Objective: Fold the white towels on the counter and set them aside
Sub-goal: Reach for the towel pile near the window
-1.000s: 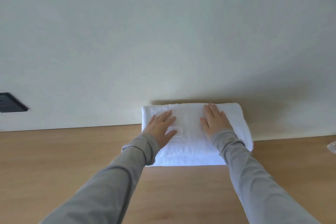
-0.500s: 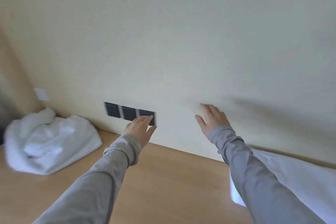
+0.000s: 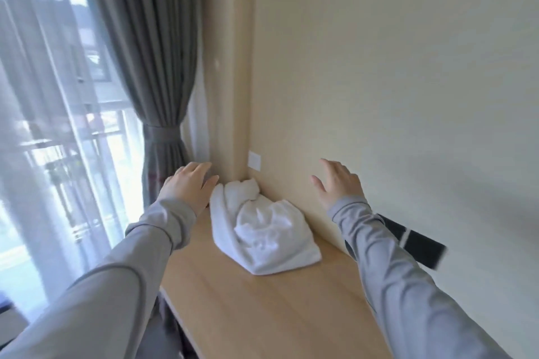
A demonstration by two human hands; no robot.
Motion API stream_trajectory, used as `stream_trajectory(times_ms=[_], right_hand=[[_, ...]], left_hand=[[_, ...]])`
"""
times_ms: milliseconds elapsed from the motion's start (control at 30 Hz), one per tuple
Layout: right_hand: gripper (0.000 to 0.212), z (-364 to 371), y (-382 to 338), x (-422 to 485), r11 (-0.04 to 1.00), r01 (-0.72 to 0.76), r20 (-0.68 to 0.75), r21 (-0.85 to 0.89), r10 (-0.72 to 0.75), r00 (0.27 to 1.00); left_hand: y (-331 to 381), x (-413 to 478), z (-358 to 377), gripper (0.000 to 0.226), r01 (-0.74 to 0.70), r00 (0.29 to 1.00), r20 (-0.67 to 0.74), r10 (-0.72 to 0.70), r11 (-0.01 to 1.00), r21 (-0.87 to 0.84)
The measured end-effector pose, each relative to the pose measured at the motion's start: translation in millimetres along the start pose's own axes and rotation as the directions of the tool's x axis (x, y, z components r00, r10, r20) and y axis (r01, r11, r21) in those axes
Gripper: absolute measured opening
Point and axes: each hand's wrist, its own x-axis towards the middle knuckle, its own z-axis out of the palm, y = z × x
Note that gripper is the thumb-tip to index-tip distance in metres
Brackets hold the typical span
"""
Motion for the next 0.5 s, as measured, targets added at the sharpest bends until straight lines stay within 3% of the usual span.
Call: stream_trajectory(times_ms=[200,367,500], right_hand=[[0.048,74,-48,39,0.998,0.006,0.098,0.067,-0.012,0.995],[0.047,142,-58,76,0.951,-0.143,0.146,0.273,0.106,0.984],[0.045,199,-41,89,0.864,-0.338,0.280,0.374,0.243,0.929]], left_hand=[[-84,20,24,0.045,0.130,0.992,0.004,-0.130,0.991,-0.040],[-124,72,74,0.044,0.160,0.986,0.063,-0.153,0.978,-0.136],[-142,107,128,0.045,0.223,0.964,0.195,-0.181,0.949,-0.222]])
